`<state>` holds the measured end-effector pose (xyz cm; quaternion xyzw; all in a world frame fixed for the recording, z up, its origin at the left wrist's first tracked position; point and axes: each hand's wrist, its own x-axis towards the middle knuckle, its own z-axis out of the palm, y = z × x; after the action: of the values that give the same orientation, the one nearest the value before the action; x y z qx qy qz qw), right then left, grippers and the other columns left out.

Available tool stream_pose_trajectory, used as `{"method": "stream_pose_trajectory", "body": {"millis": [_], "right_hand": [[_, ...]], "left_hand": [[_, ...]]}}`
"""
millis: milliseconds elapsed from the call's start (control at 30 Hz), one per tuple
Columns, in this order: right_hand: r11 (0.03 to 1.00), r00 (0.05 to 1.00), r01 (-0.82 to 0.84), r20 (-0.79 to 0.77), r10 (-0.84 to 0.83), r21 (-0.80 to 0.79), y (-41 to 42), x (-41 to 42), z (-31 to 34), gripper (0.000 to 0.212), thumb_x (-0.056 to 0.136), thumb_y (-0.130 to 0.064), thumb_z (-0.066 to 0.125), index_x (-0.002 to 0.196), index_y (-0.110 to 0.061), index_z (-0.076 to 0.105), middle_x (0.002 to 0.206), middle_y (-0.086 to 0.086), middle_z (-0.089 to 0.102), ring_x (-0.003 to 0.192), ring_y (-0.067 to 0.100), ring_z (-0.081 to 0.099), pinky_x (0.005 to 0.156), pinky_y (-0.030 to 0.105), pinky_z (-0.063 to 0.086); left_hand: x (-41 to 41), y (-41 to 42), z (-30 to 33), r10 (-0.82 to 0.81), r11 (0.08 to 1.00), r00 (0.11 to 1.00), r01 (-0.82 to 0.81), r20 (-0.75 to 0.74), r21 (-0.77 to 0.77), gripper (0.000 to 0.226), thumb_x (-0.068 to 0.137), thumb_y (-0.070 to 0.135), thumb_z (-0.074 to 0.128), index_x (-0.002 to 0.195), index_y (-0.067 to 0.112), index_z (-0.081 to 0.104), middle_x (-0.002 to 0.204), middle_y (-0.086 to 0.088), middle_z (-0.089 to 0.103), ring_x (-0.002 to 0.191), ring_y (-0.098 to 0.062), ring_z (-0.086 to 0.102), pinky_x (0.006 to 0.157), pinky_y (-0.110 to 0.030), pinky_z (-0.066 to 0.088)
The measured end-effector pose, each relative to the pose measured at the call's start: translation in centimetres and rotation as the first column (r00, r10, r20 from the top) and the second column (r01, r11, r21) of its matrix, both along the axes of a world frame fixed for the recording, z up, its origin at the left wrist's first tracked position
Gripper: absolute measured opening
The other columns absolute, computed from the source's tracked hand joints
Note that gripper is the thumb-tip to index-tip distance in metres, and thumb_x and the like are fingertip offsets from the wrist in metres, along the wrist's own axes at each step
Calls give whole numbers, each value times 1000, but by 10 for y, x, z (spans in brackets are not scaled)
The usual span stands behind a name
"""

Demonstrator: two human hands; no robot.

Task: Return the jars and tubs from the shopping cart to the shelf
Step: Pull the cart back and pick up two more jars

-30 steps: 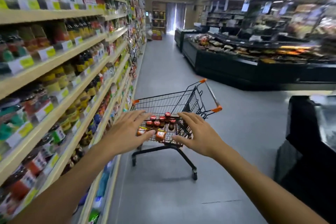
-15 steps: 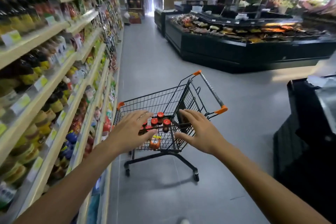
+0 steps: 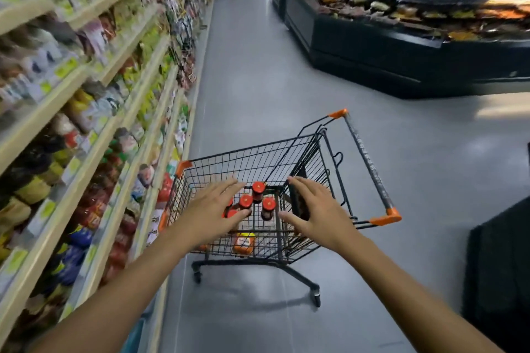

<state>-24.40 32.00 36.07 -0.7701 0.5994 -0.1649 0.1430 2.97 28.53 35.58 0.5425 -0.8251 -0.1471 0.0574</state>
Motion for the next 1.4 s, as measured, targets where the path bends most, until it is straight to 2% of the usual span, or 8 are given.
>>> {"method": "stream_pose_trajectory", "body": {"millis": [167,300,633,900,1000,1200,1300,1400], "right_hand": [[998,1000,12,18,-13,58,-69,5,-37,83,91,-73,49,160,-35,21,162,-9,30,148,10,25,120,32,24],[993,998,60,10,-61,103,-124,14,-77,82,92,-71,52,159,-34,22,162,-9,31,148,9,25,121,31,24],[942,985,171,-45,-165,288,-245,25,-214,85,92,-63,58,160,-28,23,162,-4,31,149,13,24,118,26,21],[904,986,163,-48,-157,396,-290,16,-324,88,88,-60,67,158,-25,28,158,-1,35,147,17,27,119,35,30],[877,986,165,-41,-164,452,-301,11,-370,92,87,-59,68,160,-28,21,161,0,31,149,18,23,120,32,25],[763,960,215,12,-280,609,-318,8,-454,110,82,-52,78,161,-30,6,167,-5,18,153,18,18,118,41,29],[715,913,248,88,-398,654,-323,9,-491,118,75,-46,86,160,-34,5,167,-6,18,152,17,21,117,42,33],[687,861,231,184,-474,689,-327,11,-519,118,69,-36,93,156,-36,14,162,-7,29,148,16,32,118,43,36]], "left_hand": [[4,-69,-39,-5,998,1000,6,-28,57,81,85,77,25,156,39,24,162,14,27,149,-11,28,121,-46,31],[8,-131,-79,-26,994,999,29,-28,109,71,95,63,45,158,37,21,164,14,22,151,-12,24,121,-37,21],[15,-269,-197,-82,951,997,81,-8,300,78,96,55,55,159,33,17,165,9,14,152,-18,16,123,-39,16],[-7,-313,-305,-95,918,995,78,25,390,81,92,53,61,159,30,20,166,5,17,153,-21,15,127,-47,14],[-14,-317,-345,-89,909,996,73,19,410,83,93,52,61,160,28,17,167,3,14,154,-21,10,124,-39,-1],[-21,-323,-397,-26,910,1000,20,8,415,87,94,50,62,161,30,10,168,8,7,156,-18,6,119,-38,-2],[-16,-320,-414,19,918,999,1,-46,396,88,90,45,69,159,30,17,164,11,16,152,-13,16,125,-48,22],[-12,-318,-422,92,899,995,-63,-47,433,91,90,46,68,160,35,11,165,15,9,153,-12,10,122,-46,25]]}}
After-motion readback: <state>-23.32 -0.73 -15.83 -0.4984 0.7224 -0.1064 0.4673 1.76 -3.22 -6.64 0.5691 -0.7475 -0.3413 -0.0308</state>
